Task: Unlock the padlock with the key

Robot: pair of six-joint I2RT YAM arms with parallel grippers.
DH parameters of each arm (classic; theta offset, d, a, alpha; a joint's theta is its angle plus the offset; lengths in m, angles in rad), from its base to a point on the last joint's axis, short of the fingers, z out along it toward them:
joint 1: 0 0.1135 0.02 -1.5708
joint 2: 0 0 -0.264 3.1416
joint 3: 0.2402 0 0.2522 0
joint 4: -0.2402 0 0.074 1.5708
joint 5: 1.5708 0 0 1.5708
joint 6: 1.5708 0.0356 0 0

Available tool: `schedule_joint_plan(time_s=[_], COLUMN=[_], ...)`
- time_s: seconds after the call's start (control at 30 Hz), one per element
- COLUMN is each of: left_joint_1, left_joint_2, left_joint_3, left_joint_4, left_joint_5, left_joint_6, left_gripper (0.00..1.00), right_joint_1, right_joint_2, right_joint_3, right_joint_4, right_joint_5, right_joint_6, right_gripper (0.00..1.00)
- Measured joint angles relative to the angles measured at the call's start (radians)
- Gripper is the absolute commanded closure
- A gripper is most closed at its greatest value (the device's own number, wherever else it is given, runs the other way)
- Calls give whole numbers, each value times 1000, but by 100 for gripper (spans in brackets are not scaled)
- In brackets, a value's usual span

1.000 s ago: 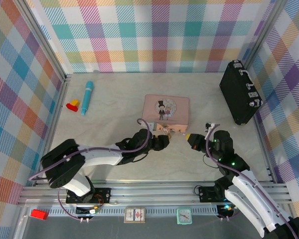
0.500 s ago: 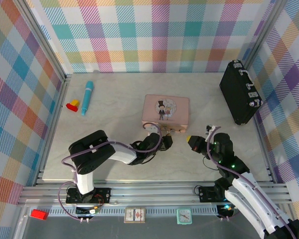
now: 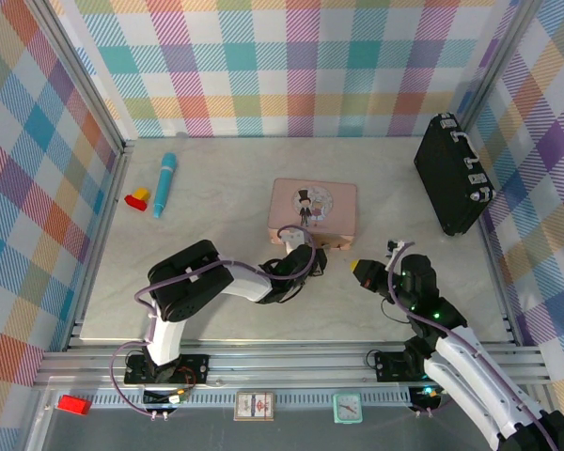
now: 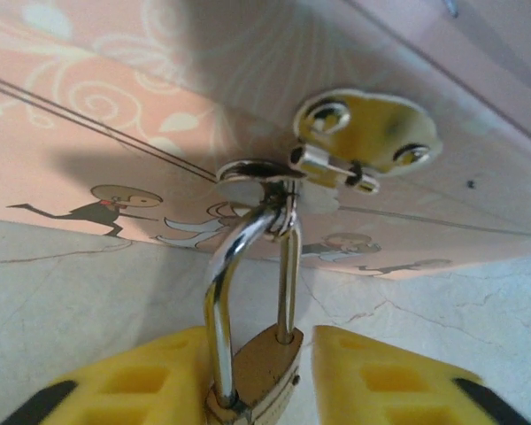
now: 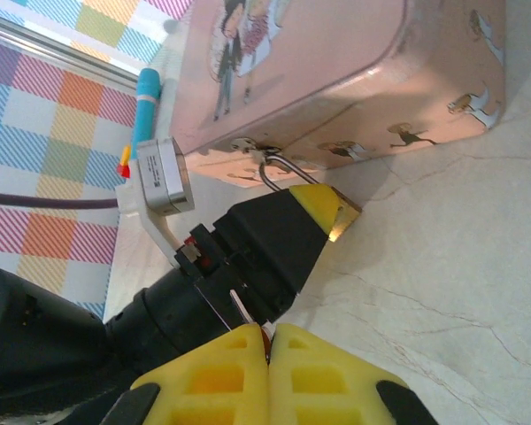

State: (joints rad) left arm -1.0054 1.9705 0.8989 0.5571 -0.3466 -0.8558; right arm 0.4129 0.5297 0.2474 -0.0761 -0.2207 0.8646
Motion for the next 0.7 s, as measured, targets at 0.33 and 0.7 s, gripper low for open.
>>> schedule_joint_plan(time_s=[0.33, 0.7], left_joint_1=[7, 55], left_joint_2=[7, -39], left_joint_3=[17, 19], left_joint_4=[-8, -85], left_joint_5=[29, 156], left_joint_6=[-19, -19], left_gripper=[99, 100], right_joint_1=[0, -3], right_joint_2=[162, 455], right_joint_3=[11, 136], right_joint_4=[40, 87], right_joint_5=[3, -43], right_joint_6=[34, 122], right_gripper=[100, 100])
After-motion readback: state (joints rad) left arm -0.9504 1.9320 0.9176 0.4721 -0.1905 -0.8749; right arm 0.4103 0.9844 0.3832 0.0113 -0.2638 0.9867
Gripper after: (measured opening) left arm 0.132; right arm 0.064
